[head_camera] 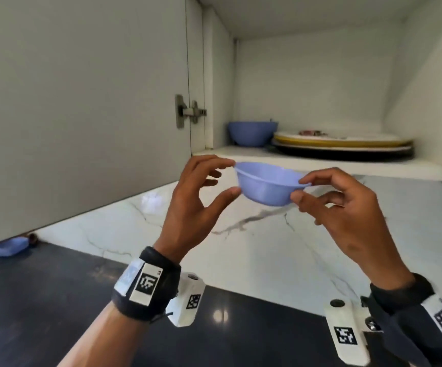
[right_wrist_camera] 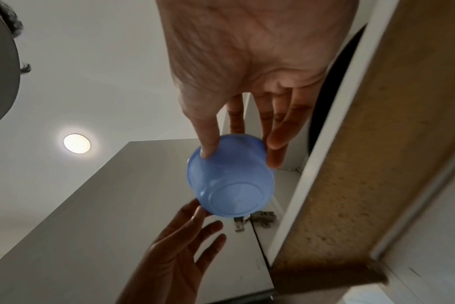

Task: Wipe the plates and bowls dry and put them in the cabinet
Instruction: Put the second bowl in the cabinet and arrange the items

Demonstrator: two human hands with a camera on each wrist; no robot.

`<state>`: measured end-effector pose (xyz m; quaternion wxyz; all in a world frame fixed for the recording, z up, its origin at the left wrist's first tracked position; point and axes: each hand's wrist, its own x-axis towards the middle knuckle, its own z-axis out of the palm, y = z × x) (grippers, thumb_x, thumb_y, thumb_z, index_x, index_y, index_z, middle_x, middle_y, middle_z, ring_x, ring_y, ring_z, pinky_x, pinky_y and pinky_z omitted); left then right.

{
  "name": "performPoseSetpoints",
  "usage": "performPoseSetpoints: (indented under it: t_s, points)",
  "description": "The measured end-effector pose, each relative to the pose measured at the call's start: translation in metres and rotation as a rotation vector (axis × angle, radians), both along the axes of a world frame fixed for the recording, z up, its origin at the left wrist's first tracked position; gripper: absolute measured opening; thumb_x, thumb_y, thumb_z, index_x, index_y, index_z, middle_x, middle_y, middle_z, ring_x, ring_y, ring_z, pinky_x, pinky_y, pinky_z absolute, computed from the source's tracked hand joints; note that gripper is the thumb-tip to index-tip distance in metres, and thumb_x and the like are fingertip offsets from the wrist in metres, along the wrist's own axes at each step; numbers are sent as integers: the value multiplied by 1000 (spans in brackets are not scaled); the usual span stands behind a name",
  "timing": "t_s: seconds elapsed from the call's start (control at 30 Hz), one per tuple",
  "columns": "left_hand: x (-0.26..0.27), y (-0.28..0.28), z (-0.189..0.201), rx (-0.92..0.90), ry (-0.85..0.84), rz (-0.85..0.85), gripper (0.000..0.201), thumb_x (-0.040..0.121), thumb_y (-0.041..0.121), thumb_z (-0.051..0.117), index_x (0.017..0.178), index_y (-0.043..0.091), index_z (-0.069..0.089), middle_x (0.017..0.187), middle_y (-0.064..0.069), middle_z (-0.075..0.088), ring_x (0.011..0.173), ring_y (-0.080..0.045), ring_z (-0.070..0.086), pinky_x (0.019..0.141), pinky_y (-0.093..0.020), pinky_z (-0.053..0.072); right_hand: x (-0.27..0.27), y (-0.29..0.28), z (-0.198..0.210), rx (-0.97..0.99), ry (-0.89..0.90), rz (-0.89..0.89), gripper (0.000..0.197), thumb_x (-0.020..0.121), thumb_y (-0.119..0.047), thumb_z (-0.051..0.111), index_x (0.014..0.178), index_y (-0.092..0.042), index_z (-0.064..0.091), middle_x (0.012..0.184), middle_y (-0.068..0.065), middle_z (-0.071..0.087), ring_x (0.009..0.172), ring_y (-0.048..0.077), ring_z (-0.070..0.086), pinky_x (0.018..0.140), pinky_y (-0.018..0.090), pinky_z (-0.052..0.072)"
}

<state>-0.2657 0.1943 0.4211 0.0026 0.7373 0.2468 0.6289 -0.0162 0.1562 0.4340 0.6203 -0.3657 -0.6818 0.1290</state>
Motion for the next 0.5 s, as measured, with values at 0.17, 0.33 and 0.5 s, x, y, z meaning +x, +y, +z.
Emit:
performPoseSetpoints:
  t_s: [0.17,0.33,0.5]
  points:
    - [2,36,33,-224,-123,57,36,95,17,76,126,25,60,118,4,64,104,-6,61,91,-20,48,-7,24,62,57,-58,-174,40,71,-69,74,95,-37,66,94,-14,74,77,20,73,73,52,59]
    - [15,70,60,-354,129,222,45,96,27,74,137,19,59,136,2,59,129,-19,53,107,-33,42,-5,70,121,-2,-150,-336,53,59,-80,68,90,-37,66,84,-5,75,79,26,73,80,49,59]
    - [31,85,79,-480,242,327,28,97,34,72,120,19,72,132,1,68,125,-20,60,95,-27,43,-8,105,159,-105,-209,-441,44,70,-69,74,90,-31,65,85,0,74,74,25,73,80,46,61]
